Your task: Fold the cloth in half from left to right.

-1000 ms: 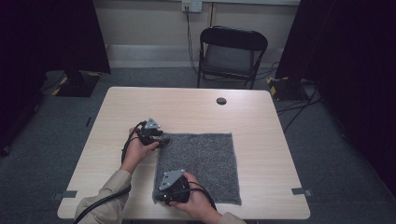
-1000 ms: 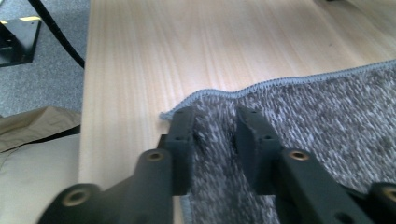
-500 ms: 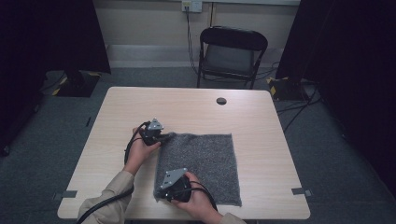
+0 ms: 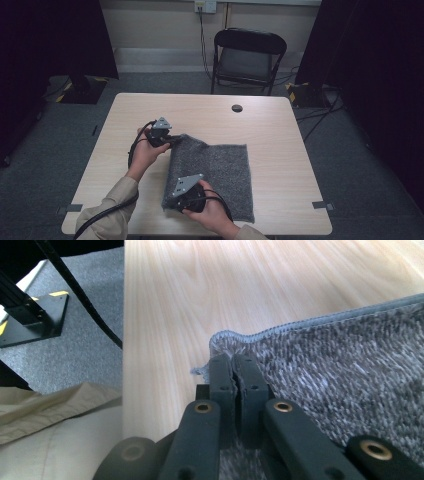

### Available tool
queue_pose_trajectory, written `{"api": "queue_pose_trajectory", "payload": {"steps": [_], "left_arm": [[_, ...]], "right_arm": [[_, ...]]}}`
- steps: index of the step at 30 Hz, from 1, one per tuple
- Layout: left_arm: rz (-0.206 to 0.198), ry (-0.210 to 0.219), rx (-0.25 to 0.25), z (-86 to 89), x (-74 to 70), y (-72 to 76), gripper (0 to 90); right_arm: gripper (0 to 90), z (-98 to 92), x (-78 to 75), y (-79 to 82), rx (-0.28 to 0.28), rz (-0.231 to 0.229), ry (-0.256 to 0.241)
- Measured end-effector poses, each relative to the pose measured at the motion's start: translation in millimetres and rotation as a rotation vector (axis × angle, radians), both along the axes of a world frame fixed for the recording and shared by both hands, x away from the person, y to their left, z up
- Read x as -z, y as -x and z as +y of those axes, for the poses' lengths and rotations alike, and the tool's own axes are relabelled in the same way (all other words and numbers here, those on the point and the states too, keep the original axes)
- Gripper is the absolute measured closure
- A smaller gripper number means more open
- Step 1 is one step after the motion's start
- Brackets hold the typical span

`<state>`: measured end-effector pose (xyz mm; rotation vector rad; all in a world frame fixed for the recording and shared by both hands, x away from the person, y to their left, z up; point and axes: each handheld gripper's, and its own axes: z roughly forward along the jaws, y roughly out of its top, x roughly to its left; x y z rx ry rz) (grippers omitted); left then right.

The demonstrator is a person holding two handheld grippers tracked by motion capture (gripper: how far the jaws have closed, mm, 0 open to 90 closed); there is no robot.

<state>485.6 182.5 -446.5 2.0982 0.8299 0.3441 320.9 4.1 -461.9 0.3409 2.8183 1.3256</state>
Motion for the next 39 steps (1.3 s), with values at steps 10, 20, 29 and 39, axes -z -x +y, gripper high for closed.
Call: {"api": "queue_pose_trajectory", "payload": {"steps": [10,20,29,39], "left_arm": [[-0.010,-0.012,-0.011,17.7,-20.0,2.1,85.6],[-0.014,-0.008,0.001,36.2,-39.7,6.6,85.6],[-0.003,-0.025,-0.005,51.7,-50.2,9.3,86.1],[-0.001,-0.025,0.012,54.5,-64.9,9.2,86.6]], "right_arm": [[88.4,12.3,-14.0,-0.1,-0.022,-0.001,-0.036],[88.4,26.9,-25.0,0.9,-0.038,0.003,-0.088],[88.3,41.4,-33.3,1.8,-0.059,0.002,-0.109],[88.3,44.4,-39.8,0.6,-0.070,0.005,-0.140]]}}
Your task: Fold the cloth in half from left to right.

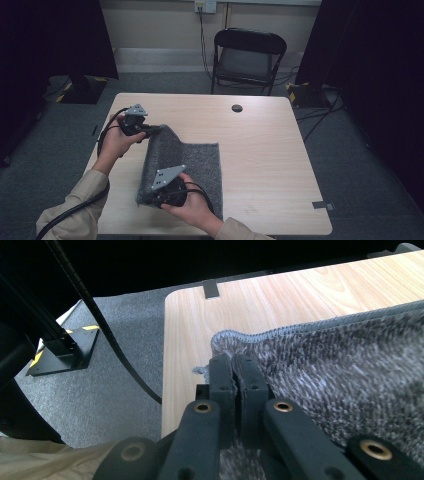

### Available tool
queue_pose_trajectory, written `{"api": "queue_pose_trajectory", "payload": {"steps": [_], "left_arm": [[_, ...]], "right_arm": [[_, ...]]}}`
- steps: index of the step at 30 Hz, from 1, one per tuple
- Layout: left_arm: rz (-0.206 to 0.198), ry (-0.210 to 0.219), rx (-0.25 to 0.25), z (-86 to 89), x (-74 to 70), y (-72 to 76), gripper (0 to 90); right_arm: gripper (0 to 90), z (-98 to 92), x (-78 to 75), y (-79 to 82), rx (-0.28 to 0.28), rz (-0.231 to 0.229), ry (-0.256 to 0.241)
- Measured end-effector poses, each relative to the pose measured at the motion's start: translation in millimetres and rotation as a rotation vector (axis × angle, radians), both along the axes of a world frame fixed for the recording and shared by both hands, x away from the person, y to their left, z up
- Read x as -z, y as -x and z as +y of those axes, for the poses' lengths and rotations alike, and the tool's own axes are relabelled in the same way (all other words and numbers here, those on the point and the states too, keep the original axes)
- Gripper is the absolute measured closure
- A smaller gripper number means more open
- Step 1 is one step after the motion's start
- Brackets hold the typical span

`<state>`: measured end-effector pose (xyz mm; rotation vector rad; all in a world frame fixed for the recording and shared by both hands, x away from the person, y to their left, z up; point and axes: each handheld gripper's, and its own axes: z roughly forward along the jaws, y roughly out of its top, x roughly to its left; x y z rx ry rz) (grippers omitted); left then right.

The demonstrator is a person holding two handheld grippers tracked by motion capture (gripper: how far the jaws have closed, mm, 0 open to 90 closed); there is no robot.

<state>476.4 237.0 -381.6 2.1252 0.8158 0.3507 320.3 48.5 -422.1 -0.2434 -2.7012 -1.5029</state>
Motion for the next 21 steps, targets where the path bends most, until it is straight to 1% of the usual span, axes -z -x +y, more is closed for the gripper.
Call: {"api": "queue_pose_trajectory", "payload": {"steps": [2,3,5,7,9,13,18,21], "left_arm": [[-0.001,0.006,0.006,-5.8,-1.1,-1.1,86.6],[-0.002,0.005,0.010,-9.2,-1.5,-1.7,86.6],[-0.003,-0.001,0.017,-15.7,-1.6,-3.2,86.6],[-0.003,0.008,0.020,-20.5,-0.9,-4.6,86.5],[-0.002,0.018,0.023,-24.8,0.1,-5.1,86.5],[-0.002,0.011,0.037,-33.8,1.8,-6.2,86.5],[0.004,0.014,0.046,-43.1,2.5,-9.5,86.3],[0.006,0.007,0.056,-49.4,4.2,-10.4,86.2]], "right_arm": [[88.2,-3.4,0.2,0.4,0.001,0.002,-0.004],[88.2,-8.4,-0.1,1.1,0.006,0.001,-0.004],[88.2,-11.1,-0.1,1.4,0.011,0.004,-0.007],[88.3,-18.6,0.5,1.0,0.023,0.007,-0.003],[88.3,-20.5,0.7,0.9,0.026,0.009,-0.003],[88.2,-26.2,1.2,0.7,0.030,0.006,-0.001],[88.1,-34.9,1.5,0.3,0.044,0.011,-0.004],[88.0,-38.1,2.2,0.3,0.047,0.017,-0.001]]}}
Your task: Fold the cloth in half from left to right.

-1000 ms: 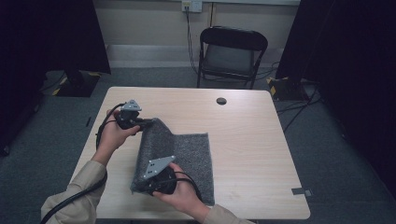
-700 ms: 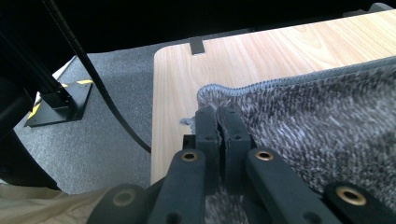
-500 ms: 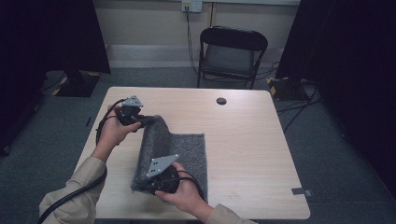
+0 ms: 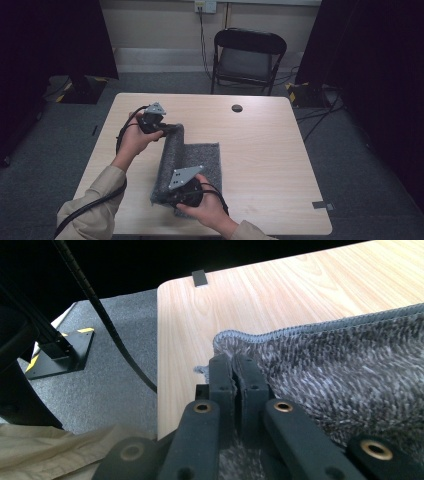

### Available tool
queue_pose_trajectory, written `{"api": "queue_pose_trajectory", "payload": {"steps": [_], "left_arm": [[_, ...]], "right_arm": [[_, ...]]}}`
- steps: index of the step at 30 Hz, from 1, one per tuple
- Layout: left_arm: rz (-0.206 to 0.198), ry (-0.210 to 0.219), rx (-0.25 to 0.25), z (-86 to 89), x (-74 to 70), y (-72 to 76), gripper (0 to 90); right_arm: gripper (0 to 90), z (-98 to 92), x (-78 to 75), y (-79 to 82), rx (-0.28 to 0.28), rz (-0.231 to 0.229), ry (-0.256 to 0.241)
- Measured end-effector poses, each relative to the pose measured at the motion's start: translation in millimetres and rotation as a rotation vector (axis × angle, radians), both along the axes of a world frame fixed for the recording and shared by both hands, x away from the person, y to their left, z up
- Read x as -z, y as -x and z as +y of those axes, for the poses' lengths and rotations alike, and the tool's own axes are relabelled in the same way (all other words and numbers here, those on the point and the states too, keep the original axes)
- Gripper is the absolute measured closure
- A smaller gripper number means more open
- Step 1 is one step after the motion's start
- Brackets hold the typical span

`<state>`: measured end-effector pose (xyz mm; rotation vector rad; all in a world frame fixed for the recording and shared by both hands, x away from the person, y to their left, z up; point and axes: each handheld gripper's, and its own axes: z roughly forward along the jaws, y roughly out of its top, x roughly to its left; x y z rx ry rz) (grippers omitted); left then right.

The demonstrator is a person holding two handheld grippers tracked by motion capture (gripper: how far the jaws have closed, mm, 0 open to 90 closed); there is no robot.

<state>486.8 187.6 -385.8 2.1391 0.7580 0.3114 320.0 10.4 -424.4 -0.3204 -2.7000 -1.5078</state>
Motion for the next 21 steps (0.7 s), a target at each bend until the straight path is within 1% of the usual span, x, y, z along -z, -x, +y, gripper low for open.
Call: {"api": "queue_pose_trajectory", "payload": {"steps": [4,7,14,16,17,20,21], "left_arm": [[0.008,-0.003,0.004,-6.4,5.2,-1.3,86.0],[0.014,-0.013,0.006,-11.2,9.6,-2.1,85.9],[0.028,-0.022,0.021,-26.2,17.6,-3.5,85.7],[0.032,-0.022,0.030,-30.9,19.4,-4.5,85.7],[0.028,-0.031,0.029,-33.1,19.9,-5.0,85.7],[0.034,-0.026,0.036,-39.7,23.4,-6.8,85.6],[0.034,-0.031,0.040,-41.6,24.3,-7.5,85.6]], "right_arm": [[87.9,-8.8,5.3,0.6,0.007,0.004,0.017],[87.9,-12.5,8.2,0.6,0.012,0.009,0.021],[87.7,-23.4,18.6,1.0,0.026,0.019,0.028],[87.7,-24.8,19.2,1.3,0.029,0.023,0.028],[87.7,-26.1,20.1,0.9,0.029,0.021,0.027],[87.7,-30.5,21.7,0.8,0.038,0.025,0.028],[87.6,-31.9,22.3,0.7,0.039,0.022,0.031]]}}
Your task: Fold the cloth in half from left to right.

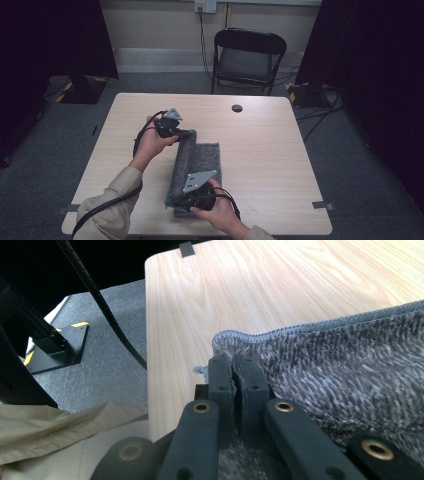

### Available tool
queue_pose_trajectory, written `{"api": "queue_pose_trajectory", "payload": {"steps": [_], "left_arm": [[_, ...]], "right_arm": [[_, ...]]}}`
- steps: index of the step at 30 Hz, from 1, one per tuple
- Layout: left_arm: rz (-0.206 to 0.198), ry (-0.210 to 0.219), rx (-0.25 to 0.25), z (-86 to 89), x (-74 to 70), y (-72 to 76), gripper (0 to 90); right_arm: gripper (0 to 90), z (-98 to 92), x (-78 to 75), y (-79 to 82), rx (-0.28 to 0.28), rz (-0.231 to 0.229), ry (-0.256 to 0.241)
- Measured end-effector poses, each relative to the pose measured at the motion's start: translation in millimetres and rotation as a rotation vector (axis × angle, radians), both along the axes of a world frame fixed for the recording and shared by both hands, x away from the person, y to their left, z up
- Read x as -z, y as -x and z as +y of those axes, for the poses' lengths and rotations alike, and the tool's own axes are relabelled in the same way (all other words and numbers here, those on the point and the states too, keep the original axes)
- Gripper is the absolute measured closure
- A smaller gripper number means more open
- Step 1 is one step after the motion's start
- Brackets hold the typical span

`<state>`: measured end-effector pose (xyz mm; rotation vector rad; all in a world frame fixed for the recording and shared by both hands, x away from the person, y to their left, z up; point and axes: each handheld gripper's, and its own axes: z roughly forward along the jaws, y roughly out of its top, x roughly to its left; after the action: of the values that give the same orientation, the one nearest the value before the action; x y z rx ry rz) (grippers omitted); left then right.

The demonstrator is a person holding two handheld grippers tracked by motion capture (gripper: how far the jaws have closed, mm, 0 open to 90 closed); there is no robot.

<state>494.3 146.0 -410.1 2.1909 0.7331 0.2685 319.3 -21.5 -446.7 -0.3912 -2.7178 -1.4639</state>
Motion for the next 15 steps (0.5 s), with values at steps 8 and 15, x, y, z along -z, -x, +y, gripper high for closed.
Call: {"api": "queue_pose_trajectory", "payload": {"steps": [8,15], "left_arm": [[0.012,-0.016,0.020,-18.6,11.3,-2.2,85.7],[0.028,-0.031,0.023,-28.5,21.8,-4.1,85.6]], "right_arm": [[87.2,-11.5,10.8,-1.2,0.018,0.018,0.009],[87.0,-19.4,15.0,-1.4,0.028,0.016,0.015]]}}
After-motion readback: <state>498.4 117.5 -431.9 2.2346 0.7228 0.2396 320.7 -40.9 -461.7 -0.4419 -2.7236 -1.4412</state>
